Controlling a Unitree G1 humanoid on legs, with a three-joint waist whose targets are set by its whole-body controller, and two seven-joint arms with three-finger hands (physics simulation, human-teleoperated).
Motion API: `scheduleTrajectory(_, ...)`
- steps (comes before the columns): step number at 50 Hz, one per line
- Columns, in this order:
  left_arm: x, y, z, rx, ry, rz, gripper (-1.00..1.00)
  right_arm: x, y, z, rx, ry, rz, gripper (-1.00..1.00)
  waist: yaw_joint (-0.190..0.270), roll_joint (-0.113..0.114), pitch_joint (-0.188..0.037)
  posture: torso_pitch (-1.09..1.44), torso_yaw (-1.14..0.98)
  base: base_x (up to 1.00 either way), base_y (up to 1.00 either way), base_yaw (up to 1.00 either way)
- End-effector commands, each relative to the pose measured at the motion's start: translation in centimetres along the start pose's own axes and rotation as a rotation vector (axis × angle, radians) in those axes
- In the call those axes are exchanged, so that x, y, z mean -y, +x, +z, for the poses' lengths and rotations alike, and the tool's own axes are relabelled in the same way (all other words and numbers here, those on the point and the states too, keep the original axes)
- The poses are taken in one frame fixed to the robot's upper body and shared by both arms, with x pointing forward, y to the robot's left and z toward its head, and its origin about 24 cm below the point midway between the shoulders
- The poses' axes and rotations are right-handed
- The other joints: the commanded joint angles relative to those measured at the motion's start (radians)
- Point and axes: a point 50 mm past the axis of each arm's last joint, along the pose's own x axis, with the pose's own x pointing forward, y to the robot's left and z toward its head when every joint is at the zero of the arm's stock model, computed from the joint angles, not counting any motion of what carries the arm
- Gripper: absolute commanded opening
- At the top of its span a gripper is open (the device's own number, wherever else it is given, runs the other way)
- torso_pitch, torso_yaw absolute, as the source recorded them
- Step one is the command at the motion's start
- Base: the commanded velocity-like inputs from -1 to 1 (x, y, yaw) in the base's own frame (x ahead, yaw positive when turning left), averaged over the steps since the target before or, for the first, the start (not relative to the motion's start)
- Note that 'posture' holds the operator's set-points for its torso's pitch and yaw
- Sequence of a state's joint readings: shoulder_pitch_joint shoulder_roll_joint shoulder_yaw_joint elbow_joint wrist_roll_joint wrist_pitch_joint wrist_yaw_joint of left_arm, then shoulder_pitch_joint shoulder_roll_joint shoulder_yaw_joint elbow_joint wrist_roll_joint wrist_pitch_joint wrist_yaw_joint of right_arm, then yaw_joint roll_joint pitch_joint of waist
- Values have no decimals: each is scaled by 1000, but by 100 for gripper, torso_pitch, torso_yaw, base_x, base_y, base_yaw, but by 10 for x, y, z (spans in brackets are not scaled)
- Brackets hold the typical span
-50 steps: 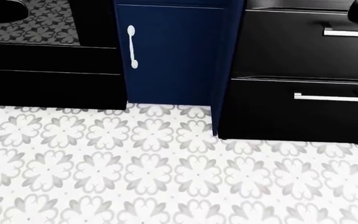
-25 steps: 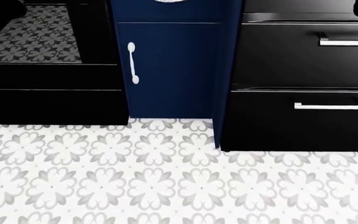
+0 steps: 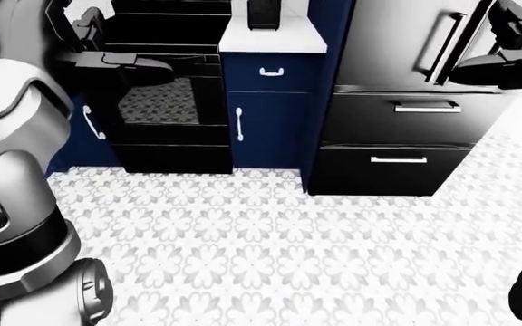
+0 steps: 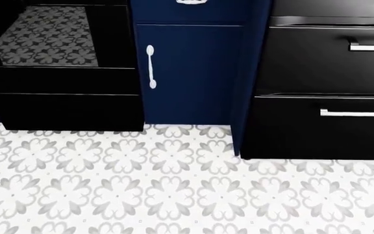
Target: Navigate to the stove.
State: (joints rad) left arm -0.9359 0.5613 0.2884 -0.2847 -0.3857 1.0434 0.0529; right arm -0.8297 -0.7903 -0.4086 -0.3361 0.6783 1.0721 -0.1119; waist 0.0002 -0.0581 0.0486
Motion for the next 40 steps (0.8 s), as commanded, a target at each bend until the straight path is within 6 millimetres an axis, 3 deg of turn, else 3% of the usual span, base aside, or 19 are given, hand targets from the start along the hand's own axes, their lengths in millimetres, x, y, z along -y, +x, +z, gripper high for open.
scheduleTrajectory(1,0,-2,14,70,2,1,100,4,-1,11,57,-5,-21,100,0,-15,-20,0,0,0,27,0)
scheduleTrajectory(2,-1,-2,13,69,3,2,100,4,-1,11,57,-5,-22,100,-1,-53,-35,0,0,0,25,0)
scheduleTrajectory(3,-1,-1,13,69,3,2,100,4,-1,11,56,-5,-22,100,-9,-4,-21,0,0,0,27,0)
scheduleTrajectory(4,0,-2,14,69,3,2,100,3,-1,10,56,-6,-21,100,1,-28,-28,0,0,0,26,0)
scheduleTrajectory(5,0,-2,14,70,3,1,100,3,-1,10,56,-6,-20,100,-1,-25,-35,0,0,0,26,0)
scheduleTrajectory(10,-1,-2,13,69,3,1,100,4,-1,10,56,-6,-21,100,3,19,-22,0,0,0,26,0)
scheduleTrajectory(13,-1,-2,15,69,3,2,100,3,-2,10,54,-7,-21,100,-3,74,-22,0,0,0,26,0)
scheduleTrajectory(15,0,-2,13,69,5,1,100,4,-2,10,53,-6,-22,100,-5,155,-42,0,0,0,26,0)
scheduleTrajectory(16,0,-2,13,68,5,2,100,4,-2,9,52,-3,-19,100,-2,105,-29,0,0,0,26,0)
scheduleTrajectory(17,0,-1,13,67,4,2,100,3,-2,10,53,-4,-19,100,-3,118,-26,0,0,0,26,0)
scheduleTrajectory(20,0,-1,13,66,3,2,100,4,-1,9,53,-5,-20,100,0,86,-35,0,0,0,26,0)
scheduleTrajectory(25,0,-2,13,65,3,1,100,3,-1,9,51,-6,-19,100,-1,37,-21,0,0,0,26,0)
scheduleTrajectory(27,0,-1,11,64,5,0,100,3,0,8,51,-6,-20,100,1,8,-19,0,0,0,26,0)
scheduleTrajectory(29,1,-1,11,62,6,0,100,3,0,8,50,-7,-20,100,3,-48,-33,0,0,0,27,0)
scheduleTrajectory(30,1,-1,11,62,5,0,100,3,0,8,50,-8,-19,100,-6,-2,-22,0,0,0,27,0)
scheduleTrajectory(31,0,-1,12,63,5,0,100,3,-1,9,50,-7,-20,100,3,-24,-28,0,0,0,27,0)
scheduleTrajectory(34,0,0,10,61,3,1,100,3,0,8,49,-8,-21,100,2,-10,-37,0,0,0,26,0)
scheduleTrajectory(38,-1,-1,12,64,2,3,100,4,-1,9,50,-3,-23,100,1,40,-17,0,0,0,26,0)
scheduleTrajectory(40,-1,-1,12,64,3,3,100,4,-1,9,51,-1,-23,100,-5,88,-23,0,0,0,26,0)
